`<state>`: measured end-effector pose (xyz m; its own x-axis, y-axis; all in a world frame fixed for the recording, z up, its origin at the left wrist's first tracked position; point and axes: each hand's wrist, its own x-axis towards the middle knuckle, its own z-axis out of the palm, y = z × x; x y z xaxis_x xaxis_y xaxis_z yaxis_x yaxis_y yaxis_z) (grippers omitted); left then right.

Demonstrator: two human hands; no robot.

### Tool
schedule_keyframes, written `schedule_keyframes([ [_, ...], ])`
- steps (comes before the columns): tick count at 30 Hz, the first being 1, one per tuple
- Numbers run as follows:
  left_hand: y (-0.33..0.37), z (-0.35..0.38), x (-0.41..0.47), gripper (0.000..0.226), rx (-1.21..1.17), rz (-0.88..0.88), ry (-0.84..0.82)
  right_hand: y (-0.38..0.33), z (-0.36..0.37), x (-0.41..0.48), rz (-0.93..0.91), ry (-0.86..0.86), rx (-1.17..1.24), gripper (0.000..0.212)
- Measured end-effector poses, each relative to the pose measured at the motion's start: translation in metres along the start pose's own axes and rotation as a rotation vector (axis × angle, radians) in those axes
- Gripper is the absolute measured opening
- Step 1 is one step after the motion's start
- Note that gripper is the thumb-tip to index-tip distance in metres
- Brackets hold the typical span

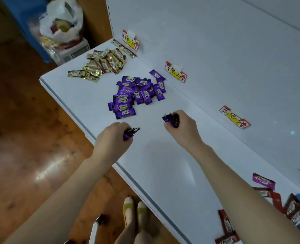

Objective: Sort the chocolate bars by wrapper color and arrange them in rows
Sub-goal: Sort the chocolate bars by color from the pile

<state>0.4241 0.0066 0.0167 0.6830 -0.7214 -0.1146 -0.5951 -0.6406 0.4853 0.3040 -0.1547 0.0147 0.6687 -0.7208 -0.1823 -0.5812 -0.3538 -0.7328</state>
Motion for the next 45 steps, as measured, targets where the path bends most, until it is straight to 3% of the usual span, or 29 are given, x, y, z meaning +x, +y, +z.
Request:
schedule_keyframes([
  [15, -0.049, -0.008, 0.085, 0.028, -0.064, 0.003, 0.037, -0.060, 0.069, 0.106, -0.121, -0.091, -0.065, 0.031],
  [30, -0.087, 0.018, 0.149, 0.060, 0.122, 0.283, -0.131, -0.063, 0.106, 0.157, -0.071, 0.053, -0.243, 0.057],
  [34, -0.087, 0.011, 0.152, 0.060, 0.162, 0.317, -0.139, -0.062, 0.098, 0.154, -0.055, 0.086, -0.211, 0.046],
  [38, -0.068, 0.005, 0.148, 0.039, 0.080, 0.431, -0.115, -0.050, 0.076, 0.139, 0.002, 0.219, -0.205, 0.026],
  [45, -0.009, 0.028, 0.124, 0.035, 0.028, 0.710, -0.195, 0.002, 0.023, 0.078, 0.190, 0.276, -0.248, 0.025],
])
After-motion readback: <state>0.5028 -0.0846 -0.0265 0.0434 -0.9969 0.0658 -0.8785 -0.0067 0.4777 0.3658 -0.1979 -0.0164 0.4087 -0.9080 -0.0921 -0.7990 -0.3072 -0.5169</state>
